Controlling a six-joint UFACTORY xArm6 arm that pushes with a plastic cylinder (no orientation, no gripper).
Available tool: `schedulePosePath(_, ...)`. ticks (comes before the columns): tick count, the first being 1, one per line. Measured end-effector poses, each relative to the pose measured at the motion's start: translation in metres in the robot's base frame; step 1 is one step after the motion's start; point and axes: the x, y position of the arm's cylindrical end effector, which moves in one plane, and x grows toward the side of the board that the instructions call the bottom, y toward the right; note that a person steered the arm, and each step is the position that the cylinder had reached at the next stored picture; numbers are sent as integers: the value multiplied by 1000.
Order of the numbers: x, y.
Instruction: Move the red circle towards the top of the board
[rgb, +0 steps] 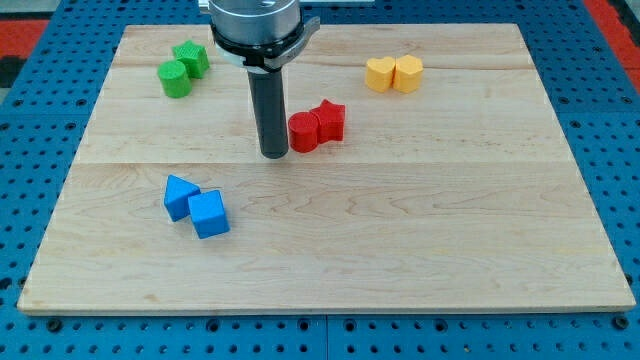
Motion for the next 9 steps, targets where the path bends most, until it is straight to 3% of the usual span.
schedulePosePath(2,4,0)
schedulePosePath(3,27,-1)
schedulePosePath(5,35,32)
schedulePosePath(9,-53,19)
